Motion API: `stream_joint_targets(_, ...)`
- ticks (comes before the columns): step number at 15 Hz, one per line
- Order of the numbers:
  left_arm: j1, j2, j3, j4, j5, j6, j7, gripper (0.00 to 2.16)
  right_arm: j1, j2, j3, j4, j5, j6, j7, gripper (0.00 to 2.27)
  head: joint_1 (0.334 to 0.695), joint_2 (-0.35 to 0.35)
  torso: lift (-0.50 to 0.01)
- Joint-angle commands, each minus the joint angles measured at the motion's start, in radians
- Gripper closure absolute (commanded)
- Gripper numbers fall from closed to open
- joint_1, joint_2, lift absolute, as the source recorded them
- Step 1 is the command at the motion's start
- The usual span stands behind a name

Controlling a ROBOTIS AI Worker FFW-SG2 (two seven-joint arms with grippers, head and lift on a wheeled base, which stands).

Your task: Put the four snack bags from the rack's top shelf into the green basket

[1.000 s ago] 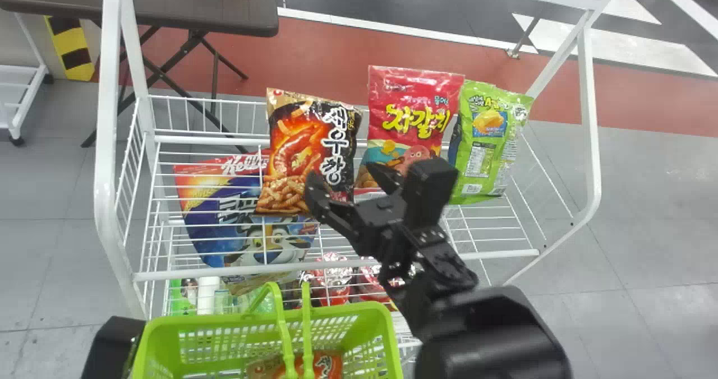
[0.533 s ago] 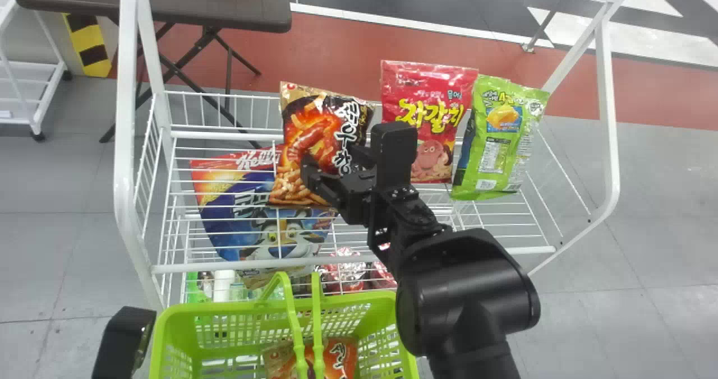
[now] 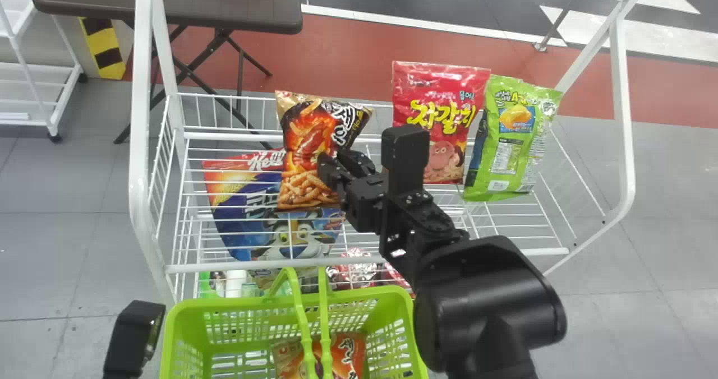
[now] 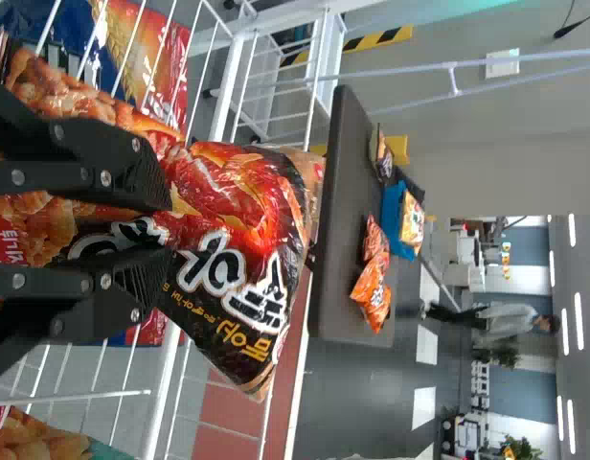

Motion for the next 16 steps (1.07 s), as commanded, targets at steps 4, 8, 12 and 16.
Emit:
stream_joint_targets(4, -0.001, -0.006, 0.015, 0.005, 0.000, -0.006, 0.004, 1.66, 0.145, -0.006, -0.078, -0.262, 0.007, 0.071, 0.108, 2.16, 0.695, -0.251, 0.000)
stream_joint_targets(8, -0.012, -0.012, 0.042, 0.006, 0.005, 0.000, 0.012, 1.66, 0.337, -0.006, -0.221, -0.617, -0.032, 0.411, 0.277, 2.16, 0.695, -0.318, 0.000)
stream_joint_targets(12, -0.015, -0.023, 0.039, 0.009, 0.003, 0.003, 0.018, 1.66, 0.475, -0.023, -0.369, -0.755, -0.111, 0.626, 0.384, 2.16, 0.695, -0.350, 0.000)
stream_joint_targets(16, -0.015, -0.029, 0.035, 0.009, 0.000, 0.006, 0.020, 1.66, 0.579, -0.067, -0.394, -0.755, -0.173, 0.699, 0.444, 2.16, 0.695, -0.350, 0.000)
